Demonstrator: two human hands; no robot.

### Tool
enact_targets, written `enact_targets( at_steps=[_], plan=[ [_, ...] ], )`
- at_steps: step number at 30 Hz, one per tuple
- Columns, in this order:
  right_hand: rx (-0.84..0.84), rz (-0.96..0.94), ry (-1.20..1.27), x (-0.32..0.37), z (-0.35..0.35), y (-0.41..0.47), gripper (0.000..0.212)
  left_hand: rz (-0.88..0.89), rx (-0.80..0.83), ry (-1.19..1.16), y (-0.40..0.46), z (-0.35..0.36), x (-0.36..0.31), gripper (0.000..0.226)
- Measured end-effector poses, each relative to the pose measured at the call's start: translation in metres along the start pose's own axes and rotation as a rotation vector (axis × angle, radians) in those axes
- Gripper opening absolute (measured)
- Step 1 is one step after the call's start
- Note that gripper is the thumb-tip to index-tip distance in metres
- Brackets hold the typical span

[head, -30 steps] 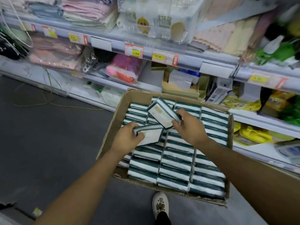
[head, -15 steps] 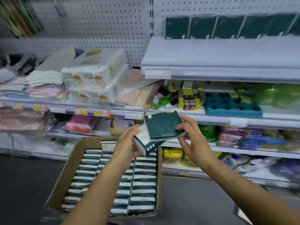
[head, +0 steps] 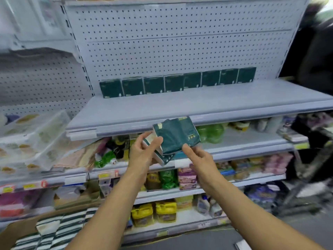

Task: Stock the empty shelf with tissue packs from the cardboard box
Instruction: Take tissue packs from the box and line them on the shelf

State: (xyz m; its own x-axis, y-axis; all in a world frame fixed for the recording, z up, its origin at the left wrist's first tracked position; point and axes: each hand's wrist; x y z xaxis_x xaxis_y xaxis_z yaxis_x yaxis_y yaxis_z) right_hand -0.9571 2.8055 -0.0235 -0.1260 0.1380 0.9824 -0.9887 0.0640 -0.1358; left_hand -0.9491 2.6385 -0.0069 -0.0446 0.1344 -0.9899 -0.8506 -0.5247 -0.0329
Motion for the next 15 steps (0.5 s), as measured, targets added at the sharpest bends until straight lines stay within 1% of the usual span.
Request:
enact_targets(
  at_steps=[1, 3, 9, 10, 12, 14, 15],
  plan=[
    [-0.032, 0.012, 0.077, 0.009, -0.003, 0.006, 0.025, 0.028, 0.014, 0.014, 0.002, 0.014, -0.005, 0.040],
    [-0.112, 0.035, 0.216, 0.027, -0.009, 0.021, 0.015, 0.061, 0.044, 0.031, 0.008, 0.039, -0.014, 0.038],
    [-0.272, -0.011, 0.425, 0.080, -0.037, 0.087, 0.010, 0.095, 0.076, 0.017, 0.053, 0.097, -0.029, 0.026],
    [-0.294, -0.039, 0.424, 0.090, -0.043, 0.102, 0.012, 0.120, 0.075, 0.038, 0.064, 0.106, -0.033, 0.026],
    [-0.353, -0.120, 0.339, 0.111, -0.057, 0.132, 0.015, 0.172, 0.067, 0.064, 0.090, 0.121, -0.040, 0.026],
    [-0.429, -0.257, 0.163, 0.129, -0.069, 0.165, 0.014, 0.199, 0.067, 0.063, 0.120, 0.136, -0.045, 0.026],
    [-0.450, -0.326, 0.050, 0.137, -0.074, 0.183, 0.017, 0.202, 0.062, 0.079, 0.135, 0.143, -0.047, 0.028]
  ],
)
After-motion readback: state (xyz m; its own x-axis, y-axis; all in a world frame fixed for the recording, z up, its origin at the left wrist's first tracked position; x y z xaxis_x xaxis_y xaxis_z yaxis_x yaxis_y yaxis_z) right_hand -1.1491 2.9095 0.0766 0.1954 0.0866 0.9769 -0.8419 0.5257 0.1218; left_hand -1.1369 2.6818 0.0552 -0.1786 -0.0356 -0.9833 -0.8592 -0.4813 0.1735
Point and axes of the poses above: each hand's wrist, its own y-axis towards the middle knuckle, its own z-axis out of the palm, x = y × z, and after that the axes turned 12 degrees about -x, right-handed
